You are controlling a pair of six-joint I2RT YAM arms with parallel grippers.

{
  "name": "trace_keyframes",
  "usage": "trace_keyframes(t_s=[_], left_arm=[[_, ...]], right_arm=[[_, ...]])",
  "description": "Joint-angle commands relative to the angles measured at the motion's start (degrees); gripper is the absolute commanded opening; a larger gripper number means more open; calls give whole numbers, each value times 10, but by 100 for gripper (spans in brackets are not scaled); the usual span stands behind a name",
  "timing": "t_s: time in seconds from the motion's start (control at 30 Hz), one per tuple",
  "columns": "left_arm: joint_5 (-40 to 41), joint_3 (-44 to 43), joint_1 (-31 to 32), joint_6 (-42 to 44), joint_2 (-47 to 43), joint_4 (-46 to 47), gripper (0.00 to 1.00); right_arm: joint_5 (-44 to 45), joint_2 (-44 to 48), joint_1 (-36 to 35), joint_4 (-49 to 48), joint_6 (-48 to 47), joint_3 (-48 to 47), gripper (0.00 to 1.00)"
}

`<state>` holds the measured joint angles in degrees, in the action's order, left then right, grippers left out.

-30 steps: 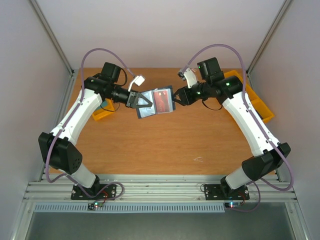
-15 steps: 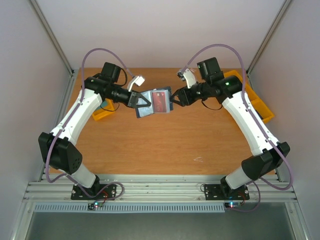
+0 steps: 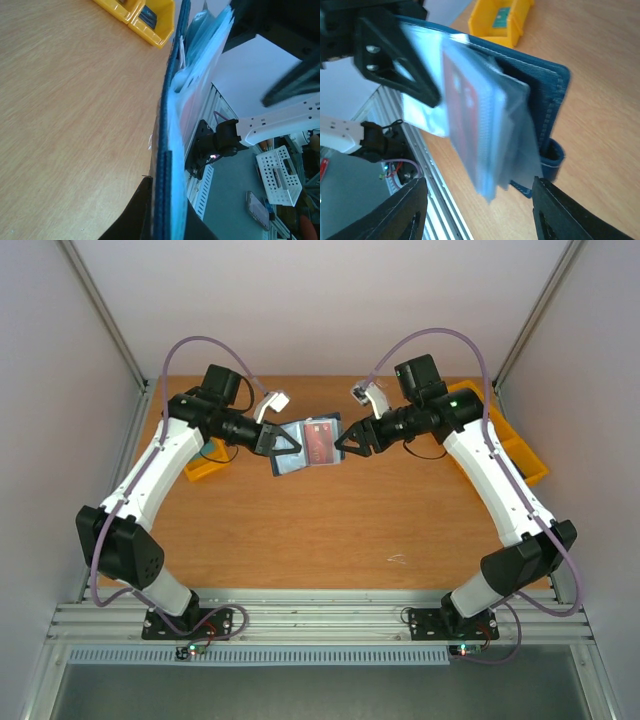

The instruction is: Take the credit cards out of the card holder

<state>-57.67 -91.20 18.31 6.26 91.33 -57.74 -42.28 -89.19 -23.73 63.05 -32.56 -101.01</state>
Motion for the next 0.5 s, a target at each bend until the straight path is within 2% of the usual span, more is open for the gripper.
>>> trace_keyframes(t_s=[0.0,0.17,0.47], left_arm=[[-37,-18,-1,14,-25,-7,0],[-47,-17,-1,19,-25,-9,0],[-51,-15,0,17,-24,-7,0]], right_arm=[[68,-15,0,-5,10,-7,53],[103,-18,0,-24,32,-1,48],[63,-23,-6,-64,62,18,52]])
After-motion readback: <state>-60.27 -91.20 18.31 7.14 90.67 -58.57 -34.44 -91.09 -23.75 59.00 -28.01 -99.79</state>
